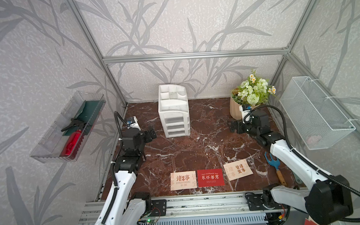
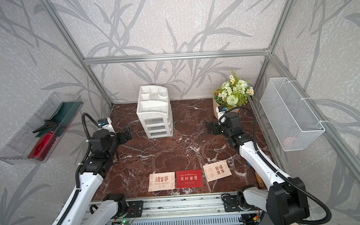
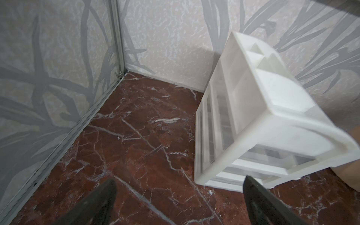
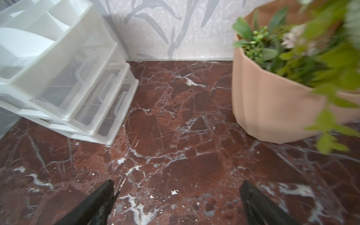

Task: Take the postcards out of the drawer
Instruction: Reset both arms

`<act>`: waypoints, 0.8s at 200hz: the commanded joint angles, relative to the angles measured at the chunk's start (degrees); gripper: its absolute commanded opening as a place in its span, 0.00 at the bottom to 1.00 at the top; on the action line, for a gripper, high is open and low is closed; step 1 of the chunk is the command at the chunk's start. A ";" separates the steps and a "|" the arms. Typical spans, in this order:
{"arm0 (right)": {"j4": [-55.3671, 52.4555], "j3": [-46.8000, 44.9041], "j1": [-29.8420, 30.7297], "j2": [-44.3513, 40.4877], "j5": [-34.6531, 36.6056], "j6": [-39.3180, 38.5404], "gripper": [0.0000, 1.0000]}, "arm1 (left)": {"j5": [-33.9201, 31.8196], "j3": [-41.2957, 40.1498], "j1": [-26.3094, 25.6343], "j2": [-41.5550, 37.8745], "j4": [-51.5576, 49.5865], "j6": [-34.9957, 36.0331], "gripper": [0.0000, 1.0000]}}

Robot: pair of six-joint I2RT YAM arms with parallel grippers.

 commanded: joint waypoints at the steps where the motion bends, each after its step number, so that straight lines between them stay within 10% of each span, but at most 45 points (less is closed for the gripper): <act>1: 9.52 -6.61 -1.00 -3.28 12.59 -2.40 0.99 | -5.63 -3.34 0.20 -0.55 1.70 -0.37 0.99; 88: 36.49 -19.11 -7.04 11.01 11.36 -8.36 0.99 | -4.88 -27.57 2.25 5.98 44.27 12.78 0.99; 160: 52.72 -20.91 -8.71 24.37 2.67 -12.78 0.99 | -2.85 -21.68 6.67 30.87 60.82 11.90 0.99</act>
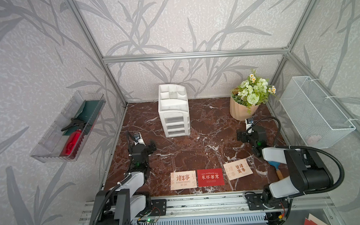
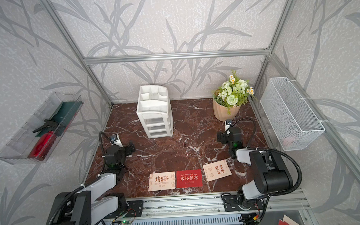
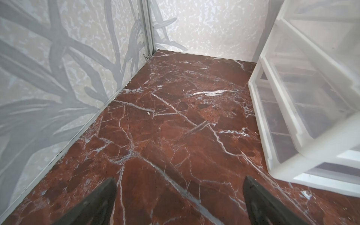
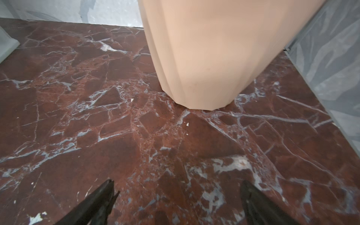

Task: Take the postcards out of the drawer
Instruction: Reset both arms

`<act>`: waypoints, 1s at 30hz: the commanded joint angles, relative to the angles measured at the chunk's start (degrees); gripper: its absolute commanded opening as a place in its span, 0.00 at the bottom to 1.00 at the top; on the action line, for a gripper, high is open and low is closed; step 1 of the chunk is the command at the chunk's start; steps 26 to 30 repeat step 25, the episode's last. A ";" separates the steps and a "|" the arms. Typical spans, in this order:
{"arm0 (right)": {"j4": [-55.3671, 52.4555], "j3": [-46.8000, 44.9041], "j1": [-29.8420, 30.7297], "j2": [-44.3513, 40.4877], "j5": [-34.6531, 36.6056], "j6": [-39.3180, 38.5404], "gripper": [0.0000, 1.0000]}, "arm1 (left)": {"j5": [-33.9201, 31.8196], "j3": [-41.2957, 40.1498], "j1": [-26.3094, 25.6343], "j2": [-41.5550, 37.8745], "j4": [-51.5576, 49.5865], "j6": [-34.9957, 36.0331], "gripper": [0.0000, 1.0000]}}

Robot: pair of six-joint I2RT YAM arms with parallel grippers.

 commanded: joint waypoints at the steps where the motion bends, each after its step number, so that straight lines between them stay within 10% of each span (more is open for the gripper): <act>1: 11.35 -2.17 -0.25 1.86 -4.58 -2.32 0.99 | 1.93 3.89 1.37 8.54 10.95 0.58 0.99; 5: 16.52 -4.38 -0.78 2.75 -5.78 -2.23 0.99 | 4.06 6.52 1.76 19.85 17.61 0.61 0.99; 30: 16.04 -3.50 -0.43 3.30 -5.52 -2.62 0.99 | 7.27 8.32 1.16 19.81 13.57 3.72 0.99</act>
